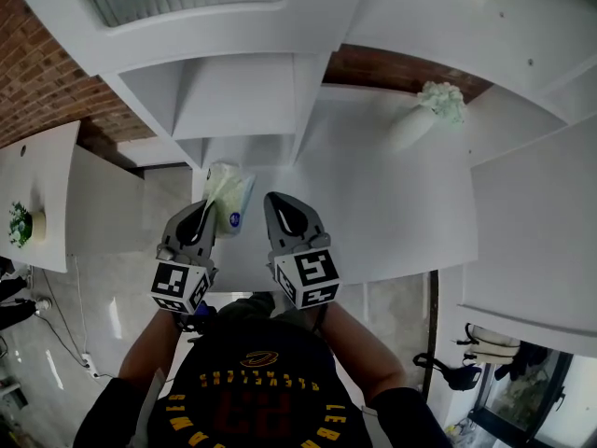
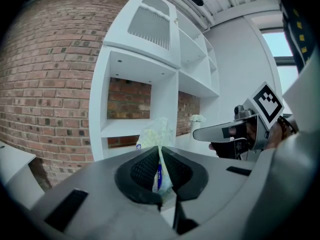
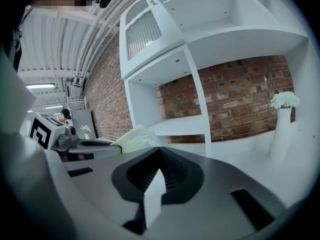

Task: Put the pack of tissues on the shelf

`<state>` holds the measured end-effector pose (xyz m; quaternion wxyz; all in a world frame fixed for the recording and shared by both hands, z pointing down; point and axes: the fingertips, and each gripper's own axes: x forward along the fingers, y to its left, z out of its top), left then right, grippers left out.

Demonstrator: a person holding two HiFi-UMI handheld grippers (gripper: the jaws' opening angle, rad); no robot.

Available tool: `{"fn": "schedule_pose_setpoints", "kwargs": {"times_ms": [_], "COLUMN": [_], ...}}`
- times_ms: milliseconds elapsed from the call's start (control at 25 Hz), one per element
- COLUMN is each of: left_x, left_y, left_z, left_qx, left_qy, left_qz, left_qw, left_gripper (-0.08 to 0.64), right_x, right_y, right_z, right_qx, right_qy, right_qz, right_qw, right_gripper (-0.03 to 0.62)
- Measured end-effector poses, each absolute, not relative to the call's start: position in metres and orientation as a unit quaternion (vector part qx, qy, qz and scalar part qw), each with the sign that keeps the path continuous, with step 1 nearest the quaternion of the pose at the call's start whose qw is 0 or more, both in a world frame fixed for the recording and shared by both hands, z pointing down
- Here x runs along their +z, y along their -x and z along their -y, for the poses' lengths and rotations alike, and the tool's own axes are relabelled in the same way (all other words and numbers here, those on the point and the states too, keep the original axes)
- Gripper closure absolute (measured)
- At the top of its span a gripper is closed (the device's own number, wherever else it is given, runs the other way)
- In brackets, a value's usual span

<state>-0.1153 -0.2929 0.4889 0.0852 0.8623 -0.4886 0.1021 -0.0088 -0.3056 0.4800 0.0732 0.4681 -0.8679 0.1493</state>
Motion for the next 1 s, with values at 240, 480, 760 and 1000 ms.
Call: {"fn": "schedule_pose_setpoints", "kwargs": {"times_ms": [240, 480, 760, 1000], "left_x": [0.501, 0.523, 0.562, 0.584], "left_y": [0.113, 0.110, 0.108, 0.117], "left_z": [0.326, 0.362, 0.396, 0.419], "left_qx": [0.114, 0.132, 0.154, 0.158], "left_qy": [-0.864, -0.863, -0.857, -0.849], "left_qz": [0.485, 0.481, 0.482, 0.492], "left_qw": [0.080, 0.077, 0.098, 0.113], "left_gripper": [0.552, 0.552, 0.552, 0.552], "right_x": [0.493, 0.507, 0.528, 0.546], "right_y": [0.013, 0.021, 0.026, 0.030], "right_z": [0.328, 0.352, 0.372, 0.379], "right_qx": [0.152, 0.156, 0.164, 0.167], "right_qy": [-0.471, -0.473, -0.478, -0.481], "right_qz": [0.865, 0.862, 0.855, 0.850], "right_qw": [0.081, 0.094, 0.116, 0.134], "right_gripper": [0.586, 0.586, 0.586, 0.586]}}
